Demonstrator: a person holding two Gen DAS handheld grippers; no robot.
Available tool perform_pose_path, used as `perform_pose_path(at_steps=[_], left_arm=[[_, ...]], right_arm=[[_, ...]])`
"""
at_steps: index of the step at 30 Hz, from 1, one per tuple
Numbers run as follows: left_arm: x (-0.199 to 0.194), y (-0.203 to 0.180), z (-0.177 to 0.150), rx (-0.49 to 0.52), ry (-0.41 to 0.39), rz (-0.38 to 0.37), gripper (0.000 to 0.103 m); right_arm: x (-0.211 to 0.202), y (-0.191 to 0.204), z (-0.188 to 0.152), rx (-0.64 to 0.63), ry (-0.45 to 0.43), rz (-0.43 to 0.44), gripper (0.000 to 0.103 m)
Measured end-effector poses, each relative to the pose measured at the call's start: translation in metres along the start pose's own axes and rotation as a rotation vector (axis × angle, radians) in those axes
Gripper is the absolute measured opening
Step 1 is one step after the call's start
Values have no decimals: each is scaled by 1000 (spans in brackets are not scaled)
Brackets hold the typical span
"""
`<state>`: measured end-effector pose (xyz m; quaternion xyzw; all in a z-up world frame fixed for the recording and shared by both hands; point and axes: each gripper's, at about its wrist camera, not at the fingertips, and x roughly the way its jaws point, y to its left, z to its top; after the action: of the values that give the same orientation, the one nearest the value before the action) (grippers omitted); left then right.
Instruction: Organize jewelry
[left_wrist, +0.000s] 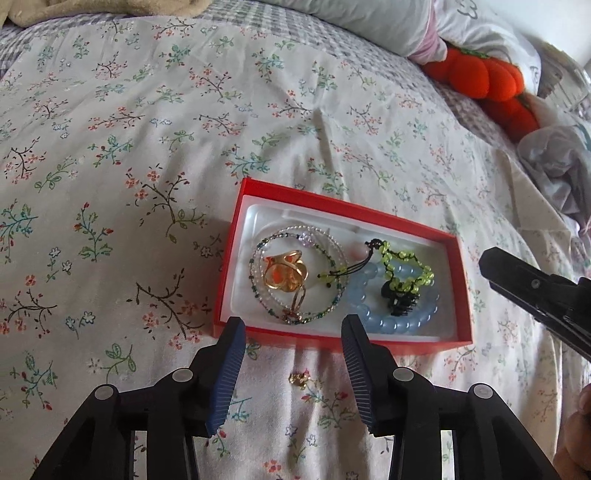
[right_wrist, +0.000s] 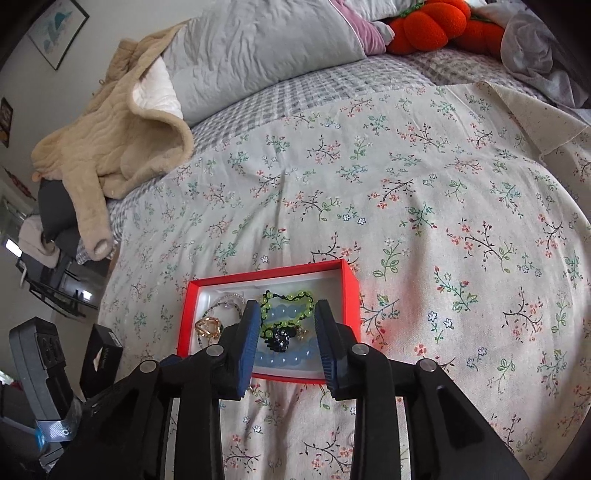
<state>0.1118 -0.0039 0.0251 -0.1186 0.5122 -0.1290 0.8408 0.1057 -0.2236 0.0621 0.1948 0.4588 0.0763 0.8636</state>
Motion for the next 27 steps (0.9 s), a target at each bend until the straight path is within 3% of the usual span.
perform_pose_path(at_steps=[15,27], left_arm=[[-3,6,-30,91,48,121,74],[9,15,-58,160,124,183,74]], right_arm=[[-6,-7,-43,-123,109,-78,57],[16,-24,-87,-206,274,-205,58]])
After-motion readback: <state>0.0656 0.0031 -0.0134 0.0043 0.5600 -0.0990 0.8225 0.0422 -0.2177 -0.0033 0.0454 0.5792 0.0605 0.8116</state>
